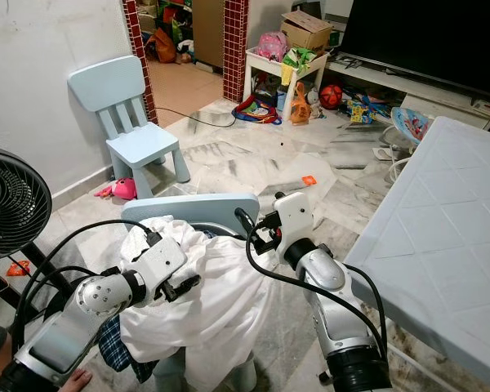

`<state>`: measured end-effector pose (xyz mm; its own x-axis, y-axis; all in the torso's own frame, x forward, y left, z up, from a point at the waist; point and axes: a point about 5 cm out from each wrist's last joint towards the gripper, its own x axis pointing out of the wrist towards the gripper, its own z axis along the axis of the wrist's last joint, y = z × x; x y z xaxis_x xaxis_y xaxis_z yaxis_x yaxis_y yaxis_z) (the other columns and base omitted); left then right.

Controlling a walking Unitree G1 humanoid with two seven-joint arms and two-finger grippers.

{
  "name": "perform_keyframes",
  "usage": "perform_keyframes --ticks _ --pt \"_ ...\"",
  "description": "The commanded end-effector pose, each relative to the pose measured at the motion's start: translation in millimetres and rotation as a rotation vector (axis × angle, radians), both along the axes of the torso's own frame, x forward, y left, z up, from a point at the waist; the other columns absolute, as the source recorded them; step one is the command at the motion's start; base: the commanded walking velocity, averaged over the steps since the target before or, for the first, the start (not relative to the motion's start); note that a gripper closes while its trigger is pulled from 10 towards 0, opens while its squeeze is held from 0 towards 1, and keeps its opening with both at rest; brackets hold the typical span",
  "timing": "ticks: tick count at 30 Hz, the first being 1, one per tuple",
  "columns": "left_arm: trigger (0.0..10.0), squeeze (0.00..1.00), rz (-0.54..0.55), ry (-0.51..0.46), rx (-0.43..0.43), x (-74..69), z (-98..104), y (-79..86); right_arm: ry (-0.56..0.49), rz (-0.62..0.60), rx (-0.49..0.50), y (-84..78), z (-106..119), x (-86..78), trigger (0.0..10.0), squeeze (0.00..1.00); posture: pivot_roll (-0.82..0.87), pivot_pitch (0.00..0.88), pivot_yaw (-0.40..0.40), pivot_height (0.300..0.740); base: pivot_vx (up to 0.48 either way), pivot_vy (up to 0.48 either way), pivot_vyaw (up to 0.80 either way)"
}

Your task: Hang hanger

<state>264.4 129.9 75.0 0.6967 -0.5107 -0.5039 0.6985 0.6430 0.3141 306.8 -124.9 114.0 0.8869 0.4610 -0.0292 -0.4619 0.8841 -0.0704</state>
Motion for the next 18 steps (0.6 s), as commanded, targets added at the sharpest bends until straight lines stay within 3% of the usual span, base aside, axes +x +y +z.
perform_keyframes --ticks 1,3,7,12,15,18 --pt "0.0 0.0 0.064 -0.001 -0.051 2.7 1.0 8.4 -0.01 -0.012 -0.001 -1.2 2.2 1.9 10.0 0.0 0.01 0.0 -0.035 0.74 0.0 0.0 0.0" --pt "0.0 0.0 0.13 0.03 -0.115 1.7 -0.1 17.6 -0.009 -0.01 -0.003 -1.1 2.0 2.3 10.0 0.0 0.02 0.0 -0.041 0.74 0.0 0.0 0.0" --pt "0.0 0.0 0.175 0.06 -0.147 -1.5 -3.6 25.5 -0.009 -0.007 -0.007 -0.5 1.9 3.4 10.0 0.0 0.03 0.0 -0.051 0.74 0.0 0.0 0.0" --pt "0.0 0.0 0.34 0.043 -0.301 -2.8 -4.3 46.7 -0.011 0.0 -0.01 0.4 2.4 4.8 10.0 0.0 0.04 0.0 -0.062 0.74 0.0 0.0 0.0" --pt "0.0 0.0 0.416 0.031 -0.33 -2.7 -5.4 59.2 -0.012 0.003 -0.011 1.0 2.6 5.3 10.0 0.0 0.04 0.0 -0.066 0.74 0.0 0.0 0.0" --pt "0.0 0.0 0.41 -0.007 -0.307 -2.6 -0.8 62.4 -0.013 0.007 -0.013 0.9 2.9 5.9 10.0 0.0 0.04 0.0 -0.07 0.74 0.0 0.0 0.0"
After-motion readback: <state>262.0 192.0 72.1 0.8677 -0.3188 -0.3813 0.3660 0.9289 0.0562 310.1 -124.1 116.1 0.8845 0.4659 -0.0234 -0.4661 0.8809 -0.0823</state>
